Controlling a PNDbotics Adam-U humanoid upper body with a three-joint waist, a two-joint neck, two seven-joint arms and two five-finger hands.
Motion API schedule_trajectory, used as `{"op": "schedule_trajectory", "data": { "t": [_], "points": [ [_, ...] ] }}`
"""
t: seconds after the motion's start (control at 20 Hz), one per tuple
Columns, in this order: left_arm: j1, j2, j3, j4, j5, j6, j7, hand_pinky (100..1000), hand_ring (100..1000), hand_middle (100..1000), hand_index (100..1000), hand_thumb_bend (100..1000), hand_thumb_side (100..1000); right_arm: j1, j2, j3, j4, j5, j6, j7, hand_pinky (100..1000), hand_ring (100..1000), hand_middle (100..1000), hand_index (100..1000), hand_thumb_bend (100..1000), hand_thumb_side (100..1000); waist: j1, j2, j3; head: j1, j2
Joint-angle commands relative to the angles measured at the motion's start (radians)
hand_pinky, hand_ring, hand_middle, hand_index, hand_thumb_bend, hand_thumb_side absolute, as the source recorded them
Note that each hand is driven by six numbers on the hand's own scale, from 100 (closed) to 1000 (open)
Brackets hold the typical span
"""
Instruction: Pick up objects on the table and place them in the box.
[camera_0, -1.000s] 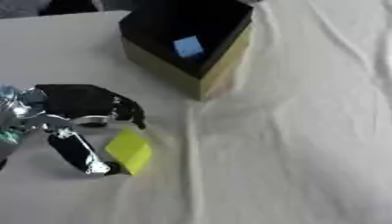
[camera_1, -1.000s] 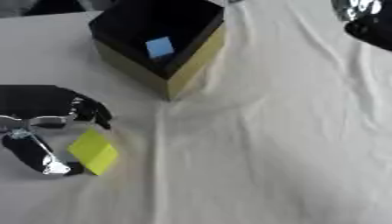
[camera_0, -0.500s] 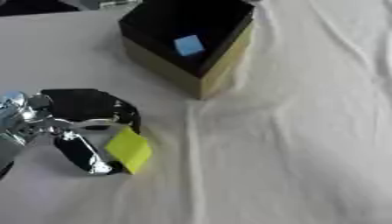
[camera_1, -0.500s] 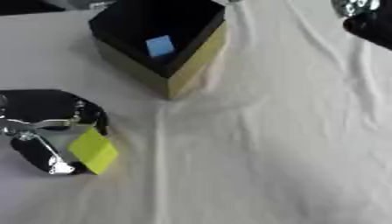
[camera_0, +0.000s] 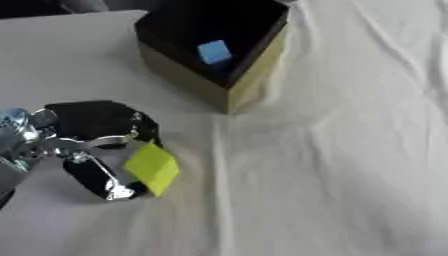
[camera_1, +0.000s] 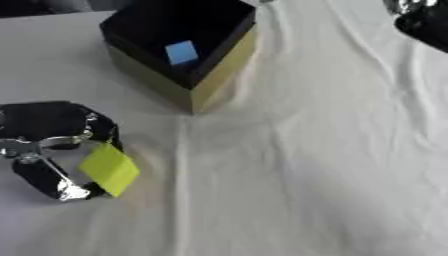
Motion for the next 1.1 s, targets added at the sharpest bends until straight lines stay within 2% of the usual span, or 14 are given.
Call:
{"op": "schedule_trajectory", "data": {
  "t": [0.05,0.3,0.5,0.8,1.1],
  "points": [
    [-0.006,0.045,0.039,-0.051,0.022,0.025,0.004,663,664,611,644,162,396,-0.007,-0.016,-0.016,-0.015,0.003,0.005,-0.003,837,865,728,796,100,657,0.0,-0.026,-0.002,-0.005,-0.011],
    [-0.028,0.069,0.092,-0.105,0.052,0.065,0.015,663,653,611,651,123,373,-0.009,-0.017,-0.017,-0.015,0.005,0.004,-0.004,837,864,728,795,100,649,0.005,-0.031,-0.002,-0.009,-0.012],
    [-0.093,0.052,0.135,-0.108,0.094,0.105,0.021,658,643,610,647,100,372,-0.017,-0.015,-0.012,-0.015,0.002,0.003,0.004,837,866,731,796,100,658,0.009,-0.036,-0.001,-0.004,-0.01],
    [-0.236,-0.035,0.164,0.009,0.119,0.135,0.042,650,631,603,636,100,375,-0.044,-0.007,0.006,-0.015,-0.011,-0.013,0.033,839,870,738,801,100,666,0.017,-0.043,-0.005,0.022,-0.014],
    [-0.348,-0.128,0.193,0.158,0.091,0.135,0.094,642,622,597,626,100,383,-0.056,-0.002,0.009,-0.015,-0.02,-0.017,0.04,839,869,737,799,100,665,0.029,-0.039,-0.017,0.077,-0.042]
  ]
}}
